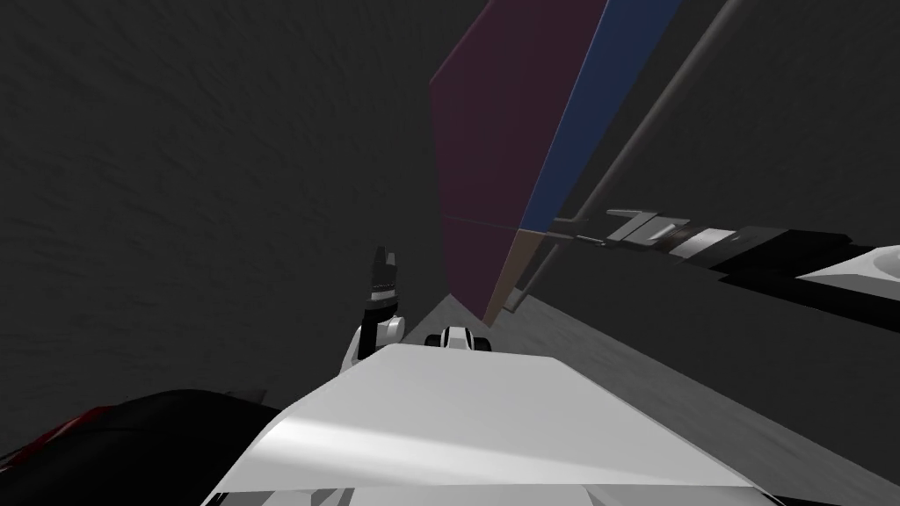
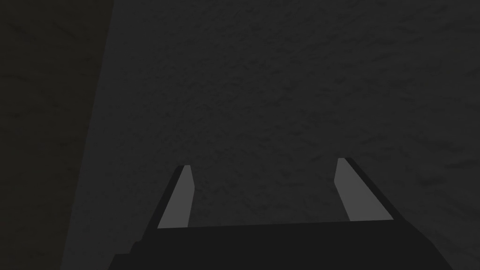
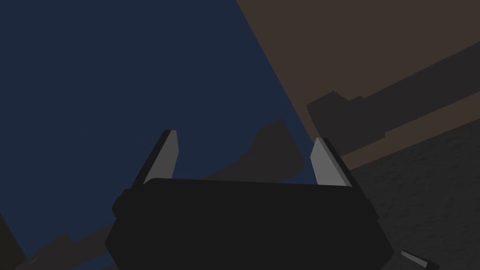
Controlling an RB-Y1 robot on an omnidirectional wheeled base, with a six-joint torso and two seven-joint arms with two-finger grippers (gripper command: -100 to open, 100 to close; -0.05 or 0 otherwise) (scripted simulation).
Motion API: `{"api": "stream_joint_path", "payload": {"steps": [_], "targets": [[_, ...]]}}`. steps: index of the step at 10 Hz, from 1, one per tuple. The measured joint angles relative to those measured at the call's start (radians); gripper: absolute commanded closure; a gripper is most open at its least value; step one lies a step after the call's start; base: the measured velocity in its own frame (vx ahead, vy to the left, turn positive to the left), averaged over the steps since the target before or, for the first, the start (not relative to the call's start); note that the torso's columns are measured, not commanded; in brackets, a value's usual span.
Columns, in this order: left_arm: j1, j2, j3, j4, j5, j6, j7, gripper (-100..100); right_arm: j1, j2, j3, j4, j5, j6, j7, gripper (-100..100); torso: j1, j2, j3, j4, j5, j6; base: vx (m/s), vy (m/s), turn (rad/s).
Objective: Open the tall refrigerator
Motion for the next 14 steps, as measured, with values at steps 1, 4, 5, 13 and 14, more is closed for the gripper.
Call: {"api": "stream_joint_path", "payload": {"steps": [1,4,5,13,14], "targets": [[0.0,0.0,0.0,0.0,0.0,0.0,0.0,0,0.001,0.001,-0.002,0.006,0.002,0.005,0.001,-100,-0.004,0.0,0.0,0.0,0.0,0.0,-0.002,-0.006,-0.033],[-0.001,0.0,0.0,0.0,0.0,0.0,0.0,0,0.004,0.004,0.003,0.019,0.003,-0.002,0.006,100,-0.018,0.002,-0.001,0.003,-0.003,0.003,-0.084,-0.114,0.171],[0.0,0.001,0.0,0.0,0.0,0.0,0.0,0,-0.002,0.001,0.003,0.027,0.002,-0.003,0.009,100,-0.022,0.003,0.001,0.003,-0.006,0.008,-0.112,-0.229,0.316],[0.0,0.001,0.001,0.0,0.0,0.0,0.0,0,-0.04,-0.015,0.009,0.127,-0.009,-0.031,0.042,100,-0.012,-0.002,-0.002,0.001,-0.005,0.009,-0.185,-0.236,0.24],[0.0,0.001,0.0,0.0,0.0,0.0,0.0,0,-0.047,-0.016,0.012,0.144,-0.011,-0.036,0.048,100,-0.013,-0.001,-0.002,0.001,-0.004,0.008,-0.18,-0.184,0.204]]}}
